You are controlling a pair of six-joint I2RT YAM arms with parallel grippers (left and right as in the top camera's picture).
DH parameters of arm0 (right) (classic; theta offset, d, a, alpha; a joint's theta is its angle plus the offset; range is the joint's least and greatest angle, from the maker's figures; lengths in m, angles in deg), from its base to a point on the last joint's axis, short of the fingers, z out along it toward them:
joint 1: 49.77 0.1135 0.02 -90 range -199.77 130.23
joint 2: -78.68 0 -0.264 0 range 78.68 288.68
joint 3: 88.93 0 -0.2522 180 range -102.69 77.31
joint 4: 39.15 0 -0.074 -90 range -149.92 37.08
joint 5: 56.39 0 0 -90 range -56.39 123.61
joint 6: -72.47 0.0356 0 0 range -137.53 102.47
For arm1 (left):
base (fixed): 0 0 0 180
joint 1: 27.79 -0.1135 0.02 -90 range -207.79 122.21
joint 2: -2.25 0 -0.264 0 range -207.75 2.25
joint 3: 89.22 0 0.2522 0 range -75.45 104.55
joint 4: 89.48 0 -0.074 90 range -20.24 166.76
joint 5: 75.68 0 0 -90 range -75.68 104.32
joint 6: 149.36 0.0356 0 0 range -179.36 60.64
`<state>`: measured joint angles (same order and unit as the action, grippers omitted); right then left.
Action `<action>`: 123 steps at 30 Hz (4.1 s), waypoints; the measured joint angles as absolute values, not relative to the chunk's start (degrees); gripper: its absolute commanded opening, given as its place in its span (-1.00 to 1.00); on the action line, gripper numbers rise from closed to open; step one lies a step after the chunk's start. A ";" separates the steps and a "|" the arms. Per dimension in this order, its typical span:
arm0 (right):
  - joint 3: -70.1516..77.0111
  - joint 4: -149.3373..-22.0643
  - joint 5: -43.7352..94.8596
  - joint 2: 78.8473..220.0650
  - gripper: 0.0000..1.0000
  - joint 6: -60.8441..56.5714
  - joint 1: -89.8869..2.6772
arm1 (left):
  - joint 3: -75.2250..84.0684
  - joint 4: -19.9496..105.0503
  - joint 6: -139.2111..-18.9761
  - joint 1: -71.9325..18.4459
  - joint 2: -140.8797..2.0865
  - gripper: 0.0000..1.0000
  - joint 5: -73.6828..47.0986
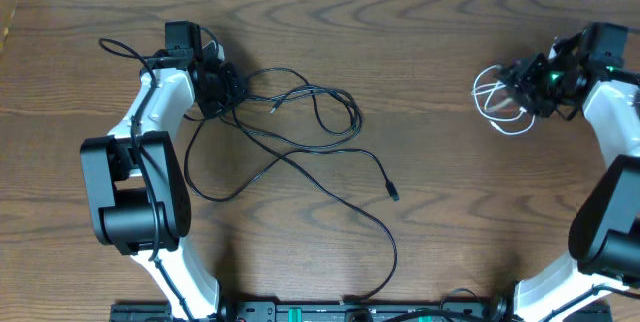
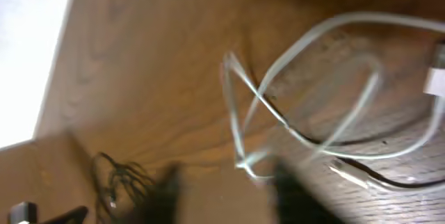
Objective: Untangle cables
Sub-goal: 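Lower the white cable at the right table edge with the right gripper, then open the right gripper, release the white cable, and withdraw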
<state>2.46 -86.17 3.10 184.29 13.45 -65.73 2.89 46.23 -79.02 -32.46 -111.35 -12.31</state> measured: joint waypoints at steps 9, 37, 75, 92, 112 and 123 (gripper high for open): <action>2.48 -91.79 15.43 185.09 0.62 11.46 -65.71 | 2.89 46.23 -79.02 -32.46 -111.35 -0.82 -12.31; 17.25 -79.59 38.01 184.44 -0.10 10.61 -65.63 | 2.89 46.23 -79.02 -32.46 -111.35 -0.84 -12.29; 9.50 -68.86 25.86 184.85 0.98 -5.44 -70.43 | 2.89 46.26 -79.04 -32.46 -111.35 -0.83 -12.29; 8.75 -61.69 25.79 184.85 0.98 -4.93 -69.76 | 2.89 46.26 -79.04 -32.46 -111.35 -0.82 -11.02; 9.58 -77.93 31.08 190.08 -0.98 -4.48 -67.46 | 2.89 46.32 -79.04 -32.46 -111.35 -0.82 -9.29; 8.49 -64.90 32.22 194.56 -0.98 -2.64 -72.20 | 2.89 46.15 -79.04 -32.46 -111.35 -0.82 -9.31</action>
